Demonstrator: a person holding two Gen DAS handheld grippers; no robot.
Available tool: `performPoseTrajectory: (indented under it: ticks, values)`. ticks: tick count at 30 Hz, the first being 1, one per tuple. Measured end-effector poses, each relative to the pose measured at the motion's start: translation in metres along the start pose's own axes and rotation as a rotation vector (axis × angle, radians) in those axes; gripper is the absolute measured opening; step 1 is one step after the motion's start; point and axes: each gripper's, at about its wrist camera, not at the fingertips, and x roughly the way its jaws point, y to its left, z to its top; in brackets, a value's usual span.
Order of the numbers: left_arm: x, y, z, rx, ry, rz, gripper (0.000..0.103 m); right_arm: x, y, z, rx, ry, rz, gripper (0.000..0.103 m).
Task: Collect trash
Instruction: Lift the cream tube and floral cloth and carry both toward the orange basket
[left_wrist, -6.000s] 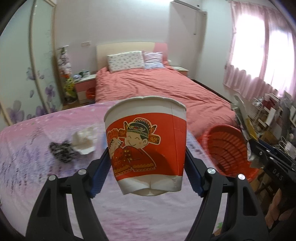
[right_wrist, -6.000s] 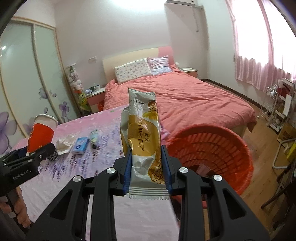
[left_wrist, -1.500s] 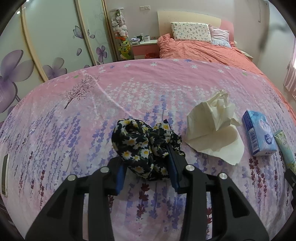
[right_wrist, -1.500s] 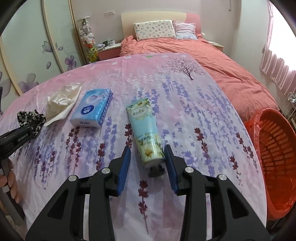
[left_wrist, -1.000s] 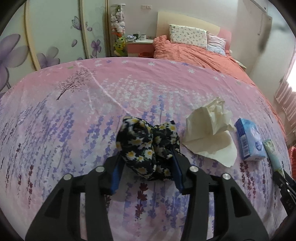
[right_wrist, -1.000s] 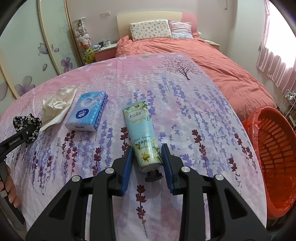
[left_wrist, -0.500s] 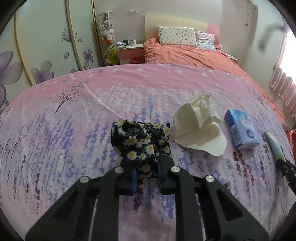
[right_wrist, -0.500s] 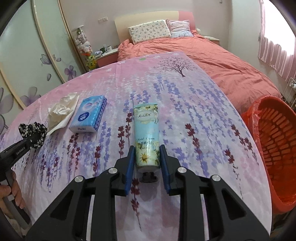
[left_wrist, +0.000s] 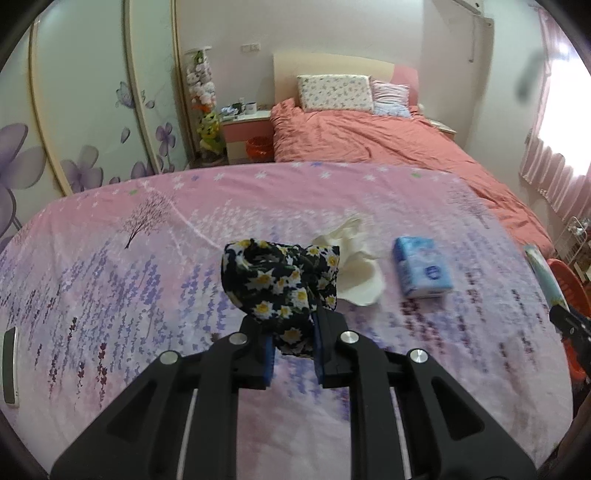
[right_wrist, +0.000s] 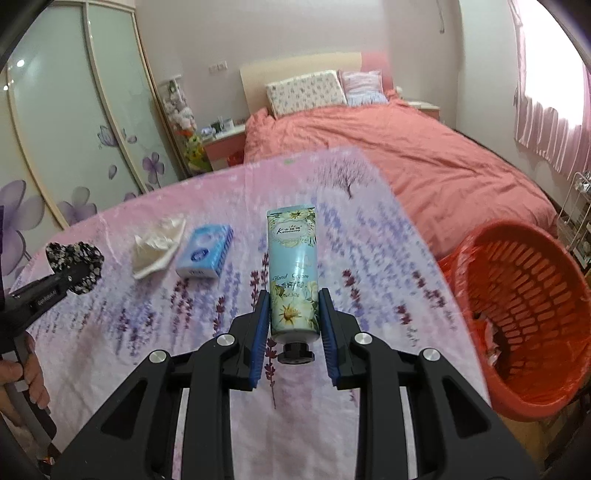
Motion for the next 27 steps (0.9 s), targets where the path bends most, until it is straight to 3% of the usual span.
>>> performPoseTrajectory:
  ticks: [17,27]
  values:
    - [-0.069,-0.109,0.009,0.135,-0.081,-0.226,0.017,-0.071,-0.06,0.001,0.06,-0.146,-0.089,0.027]
    - [-0.08,-0.209,0.004,0.231,-0.085,-0.407,0.017,-0.085,-0.115,-0.006,0.152,-0.175,-0.17,0.027]
